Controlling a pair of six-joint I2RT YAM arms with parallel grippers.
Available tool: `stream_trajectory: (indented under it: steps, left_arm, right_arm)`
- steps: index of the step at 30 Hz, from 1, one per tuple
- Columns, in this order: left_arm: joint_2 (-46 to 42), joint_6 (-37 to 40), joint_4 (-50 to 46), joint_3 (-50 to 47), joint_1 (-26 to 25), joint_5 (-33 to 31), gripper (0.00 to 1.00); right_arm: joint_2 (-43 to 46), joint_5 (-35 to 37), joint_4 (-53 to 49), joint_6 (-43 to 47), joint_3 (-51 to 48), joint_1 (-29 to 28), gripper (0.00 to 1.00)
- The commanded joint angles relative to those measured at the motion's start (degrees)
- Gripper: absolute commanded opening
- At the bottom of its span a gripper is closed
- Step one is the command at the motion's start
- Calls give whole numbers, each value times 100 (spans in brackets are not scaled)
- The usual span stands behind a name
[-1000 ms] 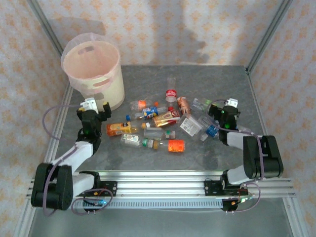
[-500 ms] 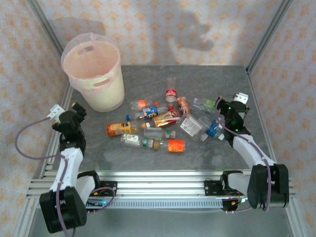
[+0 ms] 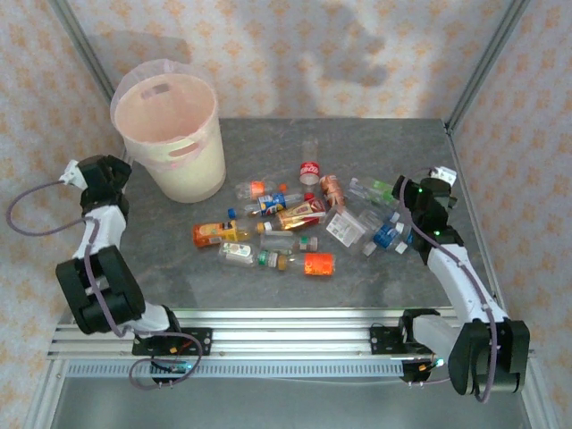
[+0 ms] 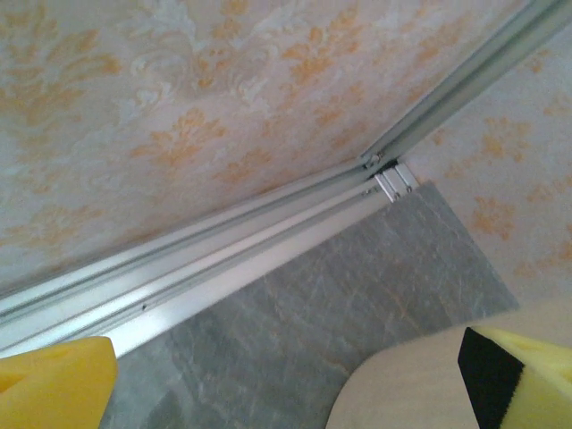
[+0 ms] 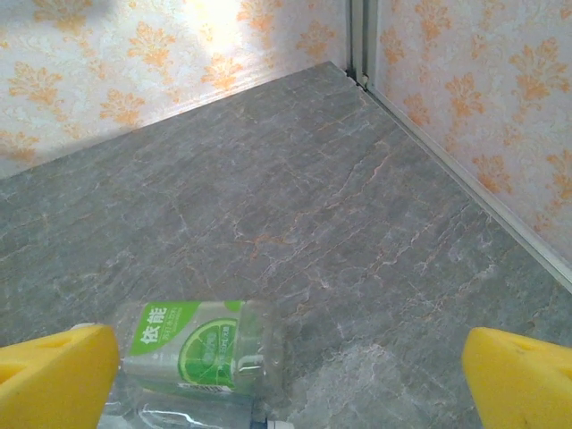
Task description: Put the plastic bottles in the bin
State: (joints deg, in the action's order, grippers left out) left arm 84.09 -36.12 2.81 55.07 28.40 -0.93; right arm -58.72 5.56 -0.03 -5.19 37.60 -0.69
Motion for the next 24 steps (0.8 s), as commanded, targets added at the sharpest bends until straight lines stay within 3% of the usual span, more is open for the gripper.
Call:
stream_trajectory:
  steps: [1,11,13,16,24]
  left_arm:
    - [436,-364,-271,538,147,353,100]
    - [2110,-531,-304,2218,167,1133,99]
    - [2412,-602,-269,2525,166,1287,96]
    - [2926,-668,-200,3037,133,1561,83]
    - [4027,-97,-891,4681,-263,2061,79]
  right_arm:
    - [188,-88,-453,-157,213,-1,99]
    - [256,-211,-714,-184,363,-49,99]
    - [223,-239,-700,-199,362,-65,99]
    - [128,-266,-683,-219,386,-107,99]
    - [-324,-183,-647,-204,567,-353,99]
